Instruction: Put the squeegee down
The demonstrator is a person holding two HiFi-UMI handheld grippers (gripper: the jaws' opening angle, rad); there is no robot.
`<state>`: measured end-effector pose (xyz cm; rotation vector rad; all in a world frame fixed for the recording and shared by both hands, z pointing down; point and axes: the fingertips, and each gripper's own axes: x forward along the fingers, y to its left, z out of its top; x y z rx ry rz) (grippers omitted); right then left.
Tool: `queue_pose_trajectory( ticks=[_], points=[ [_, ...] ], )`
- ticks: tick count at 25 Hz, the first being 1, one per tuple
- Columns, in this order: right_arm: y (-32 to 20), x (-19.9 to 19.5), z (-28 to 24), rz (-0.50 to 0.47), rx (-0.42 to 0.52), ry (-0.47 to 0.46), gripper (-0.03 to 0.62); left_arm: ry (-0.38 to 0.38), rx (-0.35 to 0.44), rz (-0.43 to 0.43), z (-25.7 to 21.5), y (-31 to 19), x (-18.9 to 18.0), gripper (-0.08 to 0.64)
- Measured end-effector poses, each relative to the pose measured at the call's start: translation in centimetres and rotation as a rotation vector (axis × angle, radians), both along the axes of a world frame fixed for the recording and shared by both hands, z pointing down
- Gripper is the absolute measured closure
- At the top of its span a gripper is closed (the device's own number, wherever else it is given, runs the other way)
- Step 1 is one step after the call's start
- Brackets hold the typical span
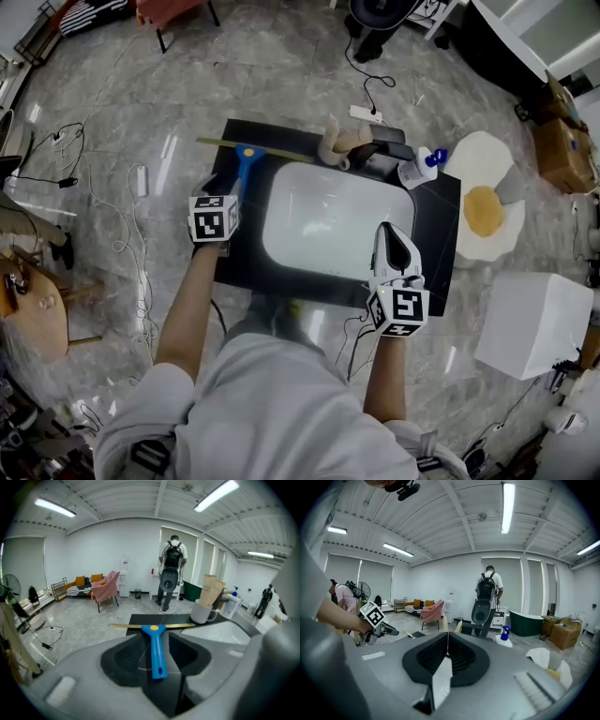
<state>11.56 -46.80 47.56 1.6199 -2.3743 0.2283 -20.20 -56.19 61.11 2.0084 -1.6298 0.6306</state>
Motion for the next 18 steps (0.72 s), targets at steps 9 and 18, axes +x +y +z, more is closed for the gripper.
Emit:
queue_pose_trajectory(
  ticks=[9,18],
  points=[
    [3.7,-0.9,-1.9,-0.052,0.038,-0.030,0.588,-0.026,0.098,-0.038,-5.5,5.9,-1.3,0.410],
    [6.5,-1.2,-3.9,-0.081,0.081,-0.063,0.588,-0.062,0.206,-0.044,-11.2,11.2,-0.8,0.445]
  ],
)
